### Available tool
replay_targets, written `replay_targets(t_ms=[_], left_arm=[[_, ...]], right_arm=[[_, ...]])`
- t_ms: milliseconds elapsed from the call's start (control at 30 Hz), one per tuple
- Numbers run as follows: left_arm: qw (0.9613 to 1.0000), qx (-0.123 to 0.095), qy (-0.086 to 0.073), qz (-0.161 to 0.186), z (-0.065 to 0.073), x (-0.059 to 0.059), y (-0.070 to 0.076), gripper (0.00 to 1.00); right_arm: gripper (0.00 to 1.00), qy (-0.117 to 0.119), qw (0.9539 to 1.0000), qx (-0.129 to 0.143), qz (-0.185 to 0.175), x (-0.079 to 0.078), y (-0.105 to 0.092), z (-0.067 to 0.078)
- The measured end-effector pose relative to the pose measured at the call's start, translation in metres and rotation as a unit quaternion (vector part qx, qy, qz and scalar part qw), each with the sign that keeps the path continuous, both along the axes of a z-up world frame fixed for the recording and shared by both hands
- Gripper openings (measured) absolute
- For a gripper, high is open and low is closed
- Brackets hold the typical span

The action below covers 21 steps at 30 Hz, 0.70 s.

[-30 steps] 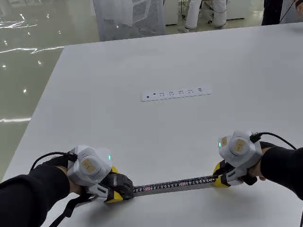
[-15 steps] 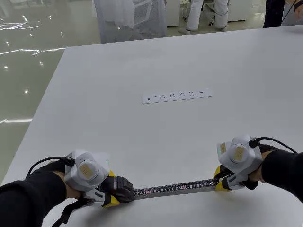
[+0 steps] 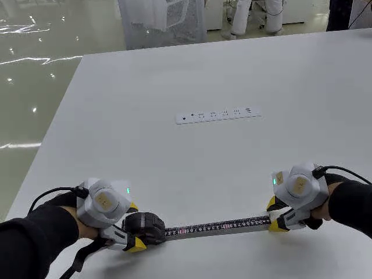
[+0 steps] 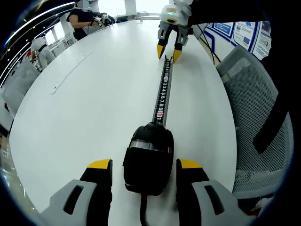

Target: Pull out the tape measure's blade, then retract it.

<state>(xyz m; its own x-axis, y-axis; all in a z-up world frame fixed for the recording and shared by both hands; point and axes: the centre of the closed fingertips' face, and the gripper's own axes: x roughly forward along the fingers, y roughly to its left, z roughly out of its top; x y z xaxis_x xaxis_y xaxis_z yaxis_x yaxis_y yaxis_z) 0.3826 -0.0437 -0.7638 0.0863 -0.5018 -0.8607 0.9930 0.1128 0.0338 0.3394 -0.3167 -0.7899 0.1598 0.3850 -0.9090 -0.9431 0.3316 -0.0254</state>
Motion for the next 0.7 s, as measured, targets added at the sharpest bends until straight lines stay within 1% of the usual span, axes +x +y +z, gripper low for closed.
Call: replay_targets(t_ms=[100,167,233,333,433,467,533,567,600,667,700], left_arm=[[1.0000,0.000,0.001,0.000,-0.001,-0.002,0.001,0.53],[0.9999,-0.003,0.010,0.002,-0.002,-0.005,0.001,0.54],[0.9999,-0.005,0.011,0.005,-0.003,-0.006,0.002,0.56],[0.9998,-0.006,0.012,0.014,-0.003,-0.005,0.003,0.59],[0.9994,-0.005,0.021,0.026,-0.005,-0.007,0.007,0.61],[0.9993,-0.007,0.021,0.029,-0.005,-0.007,0.008,0.62],[0.9986,-0.013,0.024,0.046,-0.005,-0.008,0.010,0.64],[0.9978,-0.020,0.031,0.055,-0.005,-0.009,0.010,0.67],[0.9973,-0.024,0.034,0.061,-0.005,-0.010,0.011,0.68],[0.9964,-0.028,0.035,0.071,-0.005,-0.011,0.013,0.71],[0.9960,-0.031,0.038,0.075,-0.005,-0.012,0.014,0.71]], right_arm=[[0.25,0.001,1.0000,0.001,-0.003,-0.002,0.001,0.001],[0.28,0.006,0.9999,0.006,-0.013,-0.003,0.001,0.001],[0.29,0.003,0.9998,0.005,-0.017,-0.003,0.000,0.002],[0.31,0.004,0.9996,0.009,-0.025,-0.004,-0.001,0.003],[0.34,0.003,0.9994,0.011,-0.033,-0.006,-0.003,0.004],[0.35,0.003,0.9992,0.014,-0.037,-0.006,-0.003,0.004],[0.37,0.001,0.9988,0.018,-0.046,-0.008,-0.005,0.004],[0.38,0.000,0.9985,0.020,-0.051,-0.009,-0.006,0.004],[0.39,0.000,0.9982,0.023,-0.056,-0.010,-0.006,0.004],[0.42,-0.002,0.9965,0.035,-0.075,-0.012,-0.007,0.006],[0.43,-0.006,0.9961,0.036,-0.080,-0.012,-0.007,0.006]])
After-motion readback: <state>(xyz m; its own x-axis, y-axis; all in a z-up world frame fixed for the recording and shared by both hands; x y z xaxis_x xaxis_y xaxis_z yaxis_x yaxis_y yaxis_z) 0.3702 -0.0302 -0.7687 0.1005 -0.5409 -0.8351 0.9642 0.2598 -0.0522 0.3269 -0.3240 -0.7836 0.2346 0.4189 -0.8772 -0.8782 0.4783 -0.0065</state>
